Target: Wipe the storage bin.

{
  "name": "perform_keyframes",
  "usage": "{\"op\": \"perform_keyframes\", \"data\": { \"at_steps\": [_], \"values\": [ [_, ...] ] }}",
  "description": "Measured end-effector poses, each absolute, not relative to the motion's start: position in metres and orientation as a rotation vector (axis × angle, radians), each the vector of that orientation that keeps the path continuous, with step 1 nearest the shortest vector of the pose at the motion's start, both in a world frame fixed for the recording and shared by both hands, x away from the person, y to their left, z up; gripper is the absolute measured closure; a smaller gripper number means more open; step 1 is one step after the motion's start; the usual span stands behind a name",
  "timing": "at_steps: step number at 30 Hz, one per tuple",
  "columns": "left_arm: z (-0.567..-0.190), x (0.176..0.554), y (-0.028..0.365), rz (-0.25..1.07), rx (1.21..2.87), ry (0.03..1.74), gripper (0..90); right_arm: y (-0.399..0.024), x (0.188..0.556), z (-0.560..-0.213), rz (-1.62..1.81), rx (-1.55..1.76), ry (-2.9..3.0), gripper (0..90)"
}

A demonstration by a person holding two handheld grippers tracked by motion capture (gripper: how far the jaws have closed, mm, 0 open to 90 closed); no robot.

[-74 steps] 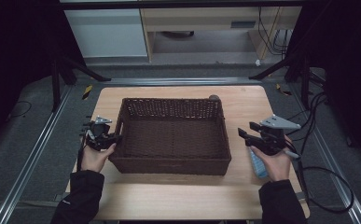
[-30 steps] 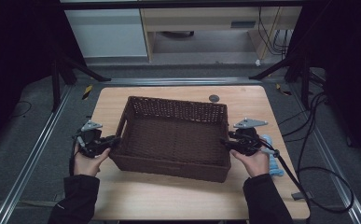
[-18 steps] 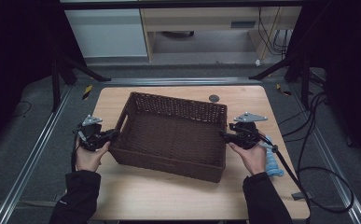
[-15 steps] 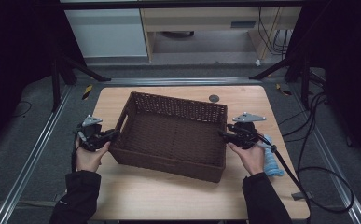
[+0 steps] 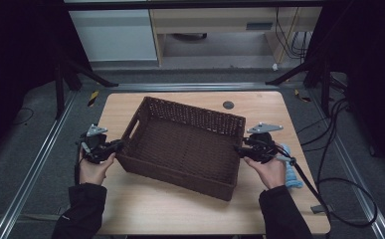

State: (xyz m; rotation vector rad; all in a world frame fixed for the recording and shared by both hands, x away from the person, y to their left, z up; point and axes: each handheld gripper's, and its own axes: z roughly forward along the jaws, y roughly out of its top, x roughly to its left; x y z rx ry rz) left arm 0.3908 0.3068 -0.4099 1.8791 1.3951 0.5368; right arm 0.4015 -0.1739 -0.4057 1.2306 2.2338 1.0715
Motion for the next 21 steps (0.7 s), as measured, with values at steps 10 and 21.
{"op": "perform_keyframes", "data": {
  "at_steps": [10,21],
  "values": [
    [-0.414,0.402,0.313,0.532,1.822,1.406,79.9,-0.176,0.418,-0.416,1.103,1.203,2.139,50.1],
    [-0.404,0.383,0.306,0.603,1.837,1.410,57.6,-0.177,0.408,-0.416,1.122,1.239,2.144,51.0]
  ]
}}
